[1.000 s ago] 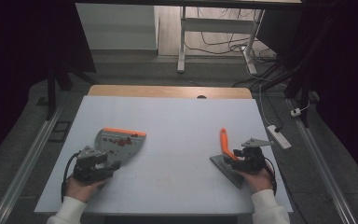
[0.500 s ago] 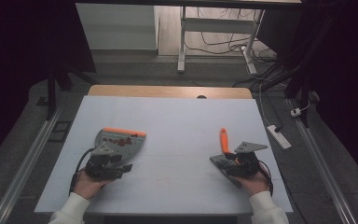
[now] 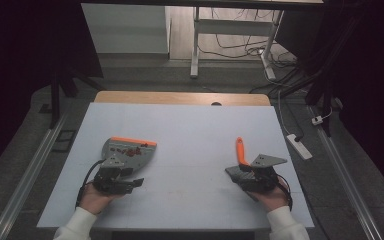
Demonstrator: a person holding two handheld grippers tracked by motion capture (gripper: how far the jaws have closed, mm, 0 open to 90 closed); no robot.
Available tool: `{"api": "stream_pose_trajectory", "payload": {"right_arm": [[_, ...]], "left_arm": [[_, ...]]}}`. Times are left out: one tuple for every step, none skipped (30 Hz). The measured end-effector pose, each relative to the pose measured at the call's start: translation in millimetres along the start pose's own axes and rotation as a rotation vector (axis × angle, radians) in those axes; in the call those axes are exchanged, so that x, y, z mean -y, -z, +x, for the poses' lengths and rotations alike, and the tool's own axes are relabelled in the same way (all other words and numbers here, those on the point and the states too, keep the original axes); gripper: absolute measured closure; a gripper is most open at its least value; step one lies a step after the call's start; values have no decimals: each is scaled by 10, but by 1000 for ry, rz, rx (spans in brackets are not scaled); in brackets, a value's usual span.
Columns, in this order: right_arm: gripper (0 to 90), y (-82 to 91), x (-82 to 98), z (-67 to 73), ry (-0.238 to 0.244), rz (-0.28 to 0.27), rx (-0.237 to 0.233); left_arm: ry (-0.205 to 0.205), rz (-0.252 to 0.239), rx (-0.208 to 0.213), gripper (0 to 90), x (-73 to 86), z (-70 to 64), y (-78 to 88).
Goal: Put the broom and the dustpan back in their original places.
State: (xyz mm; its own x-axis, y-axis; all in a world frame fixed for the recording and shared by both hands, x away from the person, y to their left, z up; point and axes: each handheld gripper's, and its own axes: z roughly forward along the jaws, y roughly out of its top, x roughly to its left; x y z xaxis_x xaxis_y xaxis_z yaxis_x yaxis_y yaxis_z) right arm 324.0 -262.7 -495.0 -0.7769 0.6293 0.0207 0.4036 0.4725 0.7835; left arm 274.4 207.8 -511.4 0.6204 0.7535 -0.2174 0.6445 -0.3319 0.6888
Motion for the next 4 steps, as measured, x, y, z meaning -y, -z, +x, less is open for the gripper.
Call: {"api": "stream_pose_trajectory", "payload": {"right_arm": [[428,-2,0,2,2,2,3],[428,-4,1,3,4,4,3],[428,-7,2,4,7,6,2],[429,-9,1,5,11,7,1]], "left_arm": [[1,0,2,374,0,1,0],[0,0,1,373,1,1,-1],[-1,2,2,373,3,0,-2],[-3,4,2,372,3,0,-3]]}}
